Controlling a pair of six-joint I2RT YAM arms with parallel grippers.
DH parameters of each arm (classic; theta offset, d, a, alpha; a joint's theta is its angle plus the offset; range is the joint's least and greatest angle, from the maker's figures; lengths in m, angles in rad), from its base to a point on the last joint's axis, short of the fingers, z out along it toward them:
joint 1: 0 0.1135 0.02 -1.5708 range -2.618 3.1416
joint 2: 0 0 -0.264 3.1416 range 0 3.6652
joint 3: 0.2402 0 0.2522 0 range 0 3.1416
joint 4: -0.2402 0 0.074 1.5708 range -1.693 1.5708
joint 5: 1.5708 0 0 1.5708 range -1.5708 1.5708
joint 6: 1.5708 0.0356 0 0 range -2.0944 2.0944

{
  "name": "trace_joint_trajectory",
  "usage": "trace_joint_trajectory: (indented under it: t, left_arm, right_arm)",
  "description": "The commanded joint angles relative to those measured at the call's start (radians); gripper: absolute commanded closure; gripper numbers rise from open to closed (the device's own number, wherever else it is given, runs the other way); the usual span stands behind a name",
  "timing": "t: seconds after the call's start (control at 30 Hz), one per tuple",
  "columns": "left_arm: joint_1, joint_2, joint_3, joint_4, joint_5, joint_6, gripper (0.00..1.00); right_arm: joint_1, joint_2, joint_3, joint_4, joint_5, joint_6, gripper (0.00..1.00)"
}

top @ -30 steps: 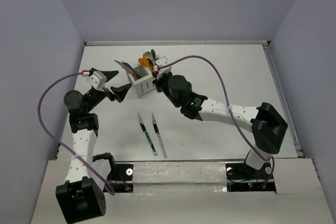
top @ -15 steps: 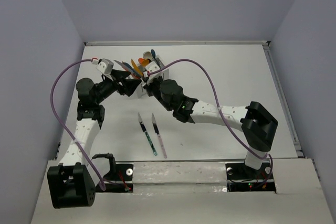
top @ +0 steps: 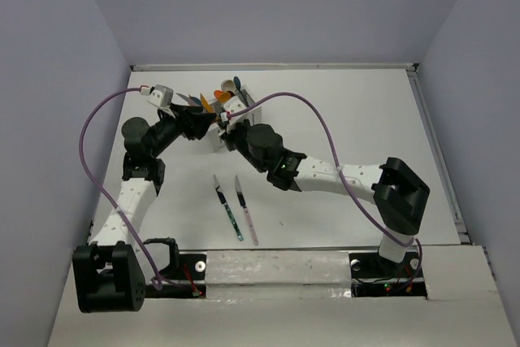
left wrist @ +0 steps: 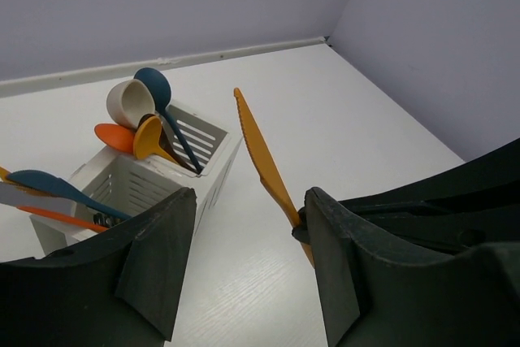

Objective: Sort the eating utensils into containers

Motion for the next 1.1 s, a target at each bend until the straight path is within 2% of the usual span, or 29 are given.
trace_joint_trajectory:
  t: [0.0,0.13,0.27,0.37,0.4,0.43,0.5,0.7,0.73,0.77,0.8,0.83,0.9,1.07]
  left_arm:
    - [-0.041,0.019,0.050,0.071,-0.018,-0.028,0.35]
    - [-0.056,0.039,0.044,0.071,-0.012,-0.031,0.41]
    - [-0.072,0.052,0.036,0.076,-0.009,-0.028,0.52]
    - [-0.076,0.059,0.041,0.080,-0.020,-0.031,0.79]
    - [-0.076,0.059,0.042,0.079,-0.030,-0.031,0.92]
    - [-0.076,0.059,0.042,0.083,-0.035,-0.032,0.96]
    - [-0.078,0.058,0.041,0.091,-0.043,-0.031,1.00]
    - [-0.078,0.067,0.015,0.212,-0.084,-0.044,1.00]
    - [-0.078,0.069,0.006,0.233,-0.104,-0.046,1.00]
    - [-0.076,0.070,0.004,0.255,-0.125,-0.044,1.00]
    - [-0.076,0.073,0.002,0.278,-0.176,-0.032,1.00]
    - [-0.076,0.076,0.002,0.328,-0.199,-0.025,1.00]
    - [-0.076,0.089,0.010,0.370,-0.246,0.001,1.00]
    - [-0.069,0.191,0.068,0.450,-0.323,0.057,1.00]
  right_arm:
    - [0.012,0.007,0.054,0.076,-0.008,0.011,1.00]
    - [0.012,0.013,0.057,0.078,-0.003,0.011,1.00]
    - [0.012,0.022,0.065,0.079,-0.003,0.010,1.00]
    - [0.012,0.031,0.069,0.081,0.001,0.007,1.00]
    - [0.012,0.035,0.069,0.084,0.004,0.005,1.00]
    - [0.012,0.036,0.069,0.084,0.008,-0.001,1.00]
    - [0.012,0.039,0.065,0.089,0.024,-0.010,1.00]
    - [0.012,0.030,0.055,0.089,0.104,-0.032,1.00]
    - [0.012,0.027,0.055,0.082,0.112,-0.036,0.96]
    - [0.012,0.021,0.054,0.072,0.119,-0.041,0.84]
    - [0.012,0.015,0.052,0.043,0.124,-0.045,0.56]
    - [0.012,0.007,0.046,0.029,0.129,-0.045,0.46]
    - [0.012,-0.025,0.023,0.013,0.161,-0.036,0.34]
    - [0.012,-0.119,-0.125,0.001,0.184,0.030,0.32]
